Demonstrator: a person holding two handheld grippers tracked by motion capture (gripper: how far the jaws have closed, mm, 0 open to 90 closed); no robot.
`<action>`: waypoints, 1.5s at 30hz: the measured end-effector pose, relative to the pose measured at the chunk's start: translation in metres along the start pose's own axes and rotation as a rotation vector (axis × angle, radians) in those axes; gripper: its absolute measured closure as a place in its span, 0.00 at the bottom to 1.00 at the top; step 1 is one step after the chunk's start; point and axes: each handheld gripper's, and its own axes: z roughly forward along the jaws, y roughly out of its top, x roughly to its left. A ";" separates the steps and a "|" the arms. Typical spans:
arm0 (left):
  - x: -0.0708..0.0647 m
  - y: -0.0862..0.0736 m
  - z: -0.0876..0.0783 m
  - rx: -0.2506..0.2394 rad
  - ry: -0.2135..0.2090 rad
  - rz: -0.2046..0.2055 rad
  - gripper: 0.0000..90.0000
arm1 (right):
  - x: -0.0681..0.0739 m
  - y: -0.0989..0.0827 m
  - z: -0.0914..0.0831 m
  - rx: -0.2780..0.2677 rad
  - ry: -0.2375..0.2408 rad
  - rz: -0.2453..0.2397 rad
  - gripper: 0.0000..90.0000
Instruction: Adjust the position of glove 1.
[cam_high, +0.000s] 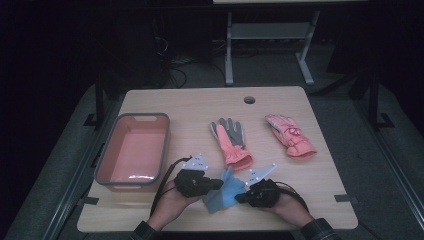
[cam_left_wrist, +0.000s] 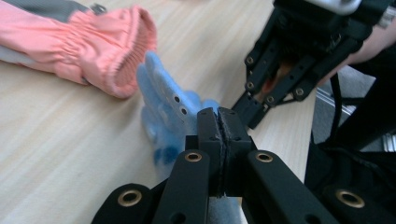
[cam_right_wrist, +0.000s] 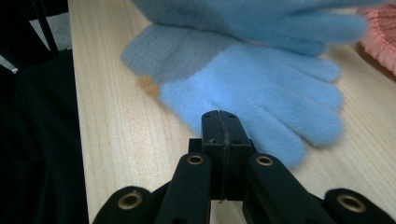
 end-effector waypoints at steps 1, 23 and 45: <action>0.000 -0.001 0.001 0.005 -0.005 0.000 0.98 | 0.000 0.000 -0.001 -0.004 0.000 0.011 1.00; -0.011 -0.007 0.023 0.071 -0.088 0.051 0.71 | -0.052 -0.028 -0.052 -0.088 -0.206 0.167 0.76; 0.002 -0.010 0.058 0.249 0.081 0.114 0.17 | -0.065 -0.034 -0.041 -0.073 -0.349 0.189 0.22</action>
